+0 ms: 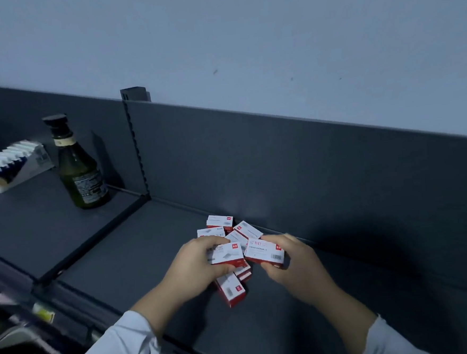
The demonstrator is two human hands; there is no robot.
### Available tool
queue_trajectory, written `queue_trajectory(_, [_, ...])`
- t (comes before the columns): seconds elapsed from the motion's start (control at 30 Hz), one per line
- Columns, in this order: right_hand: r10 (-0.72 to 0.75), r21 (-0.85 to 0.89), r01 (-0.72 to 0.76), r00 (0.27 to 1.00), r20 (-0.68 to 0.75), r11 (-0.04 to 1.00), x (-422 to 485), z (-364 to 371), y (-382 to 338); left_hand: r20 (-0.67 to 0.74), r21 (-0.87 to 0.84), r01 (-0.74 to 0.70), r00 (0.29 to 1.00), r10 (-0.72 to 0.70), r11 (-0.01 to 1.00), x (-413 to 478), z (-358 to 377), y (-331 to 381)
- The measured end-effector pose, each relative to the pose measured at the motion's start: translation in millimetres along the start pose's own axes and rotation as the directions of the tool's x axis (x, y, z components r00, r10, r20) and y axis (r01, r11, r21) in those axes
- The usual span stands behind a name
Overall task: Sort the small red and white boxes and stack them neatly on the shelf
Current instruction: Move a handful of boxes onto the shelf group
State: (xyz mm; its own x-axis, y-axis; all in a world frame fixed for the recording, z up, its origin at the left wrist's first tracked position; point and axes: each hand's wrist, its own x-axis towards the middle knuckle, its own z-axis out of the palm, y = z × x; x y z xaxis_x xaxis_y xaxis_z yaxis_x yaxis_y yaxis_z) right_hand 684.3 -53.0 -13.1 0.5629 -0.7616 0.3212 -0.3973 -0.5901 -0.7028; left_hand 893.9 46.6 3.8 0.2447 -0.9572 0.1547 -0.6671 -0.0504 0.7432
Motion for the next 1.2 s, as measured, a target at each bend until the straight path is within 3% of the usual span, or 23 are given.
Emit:
queue_trajectory(0.13, [0.046,0.021,-0.044,0.997,-0.059,0.999,-5.4,27.8,-18.4,0.067,-0.059,0.0,0.998,0.004,0.998,5.9,-16.5,-26.0])
queue_trajectory(0.47, [0.175,-0.025,-0.183,0.966,-0.189,0.983,-37.2,83.1,-61.8,0.152,-0.01,-0.117,0.981,0.117,0.993,-4.6,-47.1,-70.6])
queue_trajectory(0.63, [0.239,-0.038,-0.249,0.956,-0.172,0.968,-53.7,97.2,-71.9,0.211,0.04,-0.141,0.969,0.13,0.989,-20.0,-52.7,-87.8])
queue_trajectory(0.73, [0.282,-0.153,-0.298,0.952,-0.121,0.942,-64.3,104.9,-76.5,0.25,0.066,-0.22,0.948,0.197,0.973,-30.2,-53.2,-96.5])
queue_trajectory(0.9, [0.24,-0.246,-0.257,0.966,-0.096,0.935,-75.3,118.9,-77.5,0.329,0.156,-0.279,0.919,0.216,0.948,-40.8,-47.6,-106.5])
queue_trajectory(1.2, [0.275,-0.354,-0.301,0.954,-0.123,0.885,-75.3,135.6,-71.7,0.174,0.268,-0.366,0.928,0.329,0.891,-33.3,-30.7,-127.4])
